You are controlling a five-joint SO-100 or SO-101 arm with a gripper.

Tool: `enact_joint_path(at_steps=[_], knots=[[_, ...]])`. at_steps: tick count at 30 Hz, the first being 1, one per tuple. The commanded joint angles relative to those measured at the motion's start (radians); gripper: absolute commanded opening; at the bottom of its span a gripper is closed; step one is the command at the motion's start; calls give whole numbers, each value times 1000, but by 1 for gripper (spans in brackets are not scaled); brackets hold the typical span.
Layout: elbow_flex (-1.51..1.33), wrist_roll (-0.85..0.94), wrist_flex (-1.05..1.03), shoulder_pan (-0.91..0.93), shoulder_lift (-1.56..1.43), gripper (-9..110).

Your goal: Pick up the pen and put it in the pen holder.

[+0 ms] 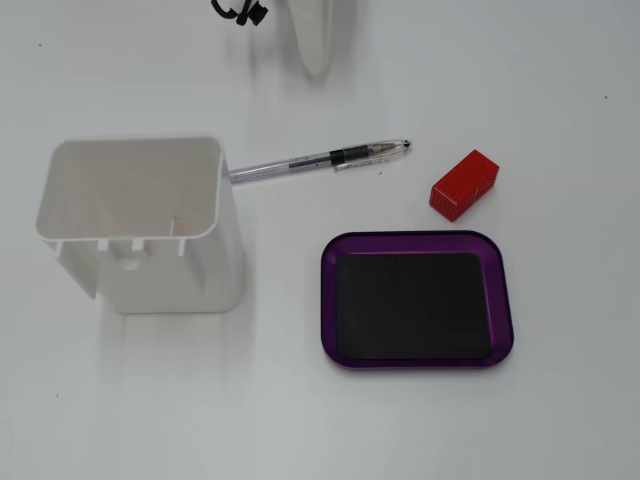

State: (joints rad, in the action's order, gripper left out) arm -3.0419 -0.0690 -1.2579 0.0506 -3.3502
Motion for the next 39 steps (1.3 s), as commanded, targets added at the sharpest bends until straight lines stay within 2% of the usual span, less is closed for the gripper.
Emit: enact_joint_path(at_steps=[1,12,15,17,29,34,39], knots=[[239,0,26,-14,-57,-1],[479,3,23,-12,11,0],[537,110,29,-3,132,1],[620,183,41,-15,250,2],[1215,160,-25,-172,1355,15],[1338,164,-9,-152,1611,18],[1333,175,-9,-49,1715,20]])
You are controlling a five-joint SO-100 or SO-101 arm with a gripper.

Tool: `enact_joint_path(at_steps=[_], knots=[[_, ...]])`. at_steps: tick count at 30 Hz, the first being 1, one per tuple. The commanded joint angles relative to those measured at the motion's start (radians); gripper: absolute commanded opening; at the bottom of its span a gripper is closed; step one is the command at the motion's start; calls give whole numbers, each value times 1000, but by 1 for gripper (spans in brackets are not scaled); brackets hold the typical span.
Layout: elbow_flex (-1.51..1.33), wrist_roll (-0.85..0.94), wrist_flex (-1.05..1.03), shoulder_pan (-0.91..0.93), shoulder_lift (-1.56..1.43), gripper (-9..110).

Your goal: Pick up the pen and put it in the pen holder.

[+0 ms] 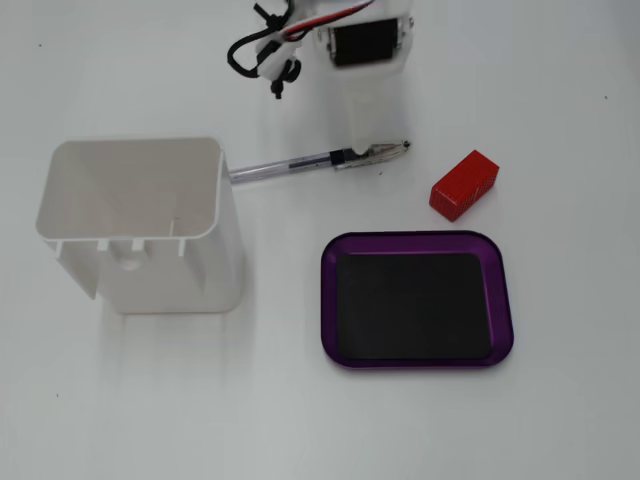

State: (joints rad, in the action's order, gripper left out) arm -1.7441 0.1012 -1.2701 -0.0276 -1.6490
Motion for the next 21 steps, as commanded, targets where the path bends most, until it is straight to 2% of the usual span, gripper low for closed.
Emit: enact_joint_path(at_steps=[1,7,18,21], knots=[[26,6,5,43,18,20],[-87,77,103,86,18,23],[-298,80,345,92,32,22],[-308,81,353,92,32,18]])
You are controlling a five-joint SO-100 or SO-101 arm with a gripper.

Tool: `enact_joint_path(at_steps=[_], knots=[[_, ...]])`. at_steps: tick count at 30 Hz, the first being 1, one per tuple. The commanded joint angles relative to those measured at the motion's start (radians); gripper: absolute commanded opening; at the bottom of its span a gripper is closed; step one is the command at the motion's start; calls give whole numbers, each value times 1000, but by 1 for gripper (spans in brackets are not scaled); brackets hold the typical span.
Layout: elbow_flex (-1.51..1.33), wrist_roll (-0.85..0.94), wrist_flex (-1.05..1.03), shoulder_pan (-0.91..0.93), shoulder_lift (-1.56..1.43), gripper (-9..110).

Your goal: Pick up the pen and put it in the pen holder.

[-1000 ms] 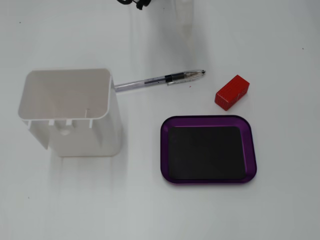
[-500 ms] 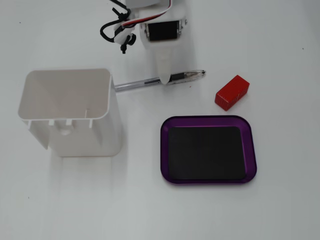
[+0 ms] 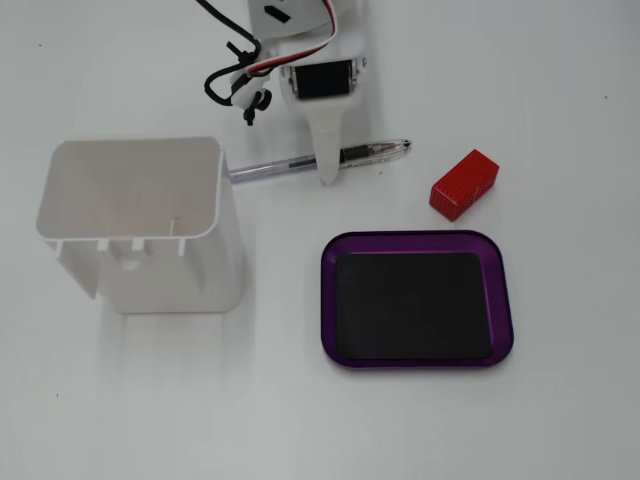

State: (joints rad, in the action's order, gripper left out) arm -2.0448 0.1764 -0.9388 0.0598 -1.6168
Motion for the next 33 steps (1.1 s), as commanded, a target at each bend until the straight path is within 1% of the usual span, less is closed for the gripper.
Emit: enact_joint_path(at_steps=[1,5,11,14,17,20,23,27,33], knots=[[-8,9,21,5,0,15],[-11,40,18,-3,0,-1],[-12,41,6,-12,-15,-1],[-3,40,-67,-15,-54,-1],[6,23,-138,-5,-172,-1],[38,12,-189,-3,-388,-1],[107,-66,-225,-14,-629,-1],[250,-275,-219,-14,-870,-1],[486,-445,-195,-14,-870,-1]])
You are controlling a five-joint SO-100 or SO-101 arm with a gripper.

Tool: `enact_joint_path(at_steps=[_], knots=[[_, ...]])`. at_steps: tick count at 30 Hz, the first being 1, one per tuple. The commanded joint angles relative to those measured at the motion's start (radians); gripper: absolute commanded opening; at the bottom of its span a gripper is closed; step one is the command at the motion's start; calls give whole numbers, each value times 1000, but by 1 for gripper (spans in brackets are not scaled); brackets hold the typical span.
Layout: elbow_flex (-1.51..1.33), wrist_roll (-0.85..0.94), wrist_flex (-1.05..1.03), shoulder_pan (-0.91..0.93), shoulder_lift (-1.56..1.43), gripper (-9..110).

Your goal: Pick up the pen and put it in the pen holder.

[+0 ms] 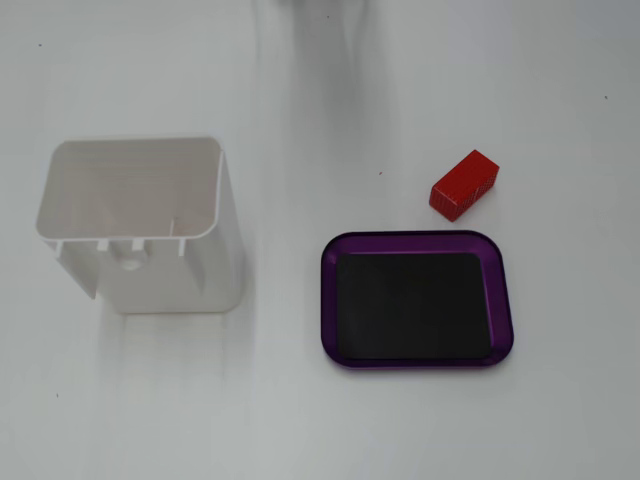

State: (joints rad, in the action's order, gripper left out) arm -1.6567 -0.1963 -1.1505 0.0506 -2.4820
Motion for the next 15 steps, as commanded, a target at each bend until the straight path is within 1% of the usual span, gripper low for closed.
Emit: enact_joint_path(at_steps=[1,5,8,11,15], knots=[[135,-112,20,-2,15,-1],[295,-270,23,12,175,-1],[428,-364,15,89,327,-1],[575,-394,12,127,474,-1],[730,-400,-28,135,644,-1]])
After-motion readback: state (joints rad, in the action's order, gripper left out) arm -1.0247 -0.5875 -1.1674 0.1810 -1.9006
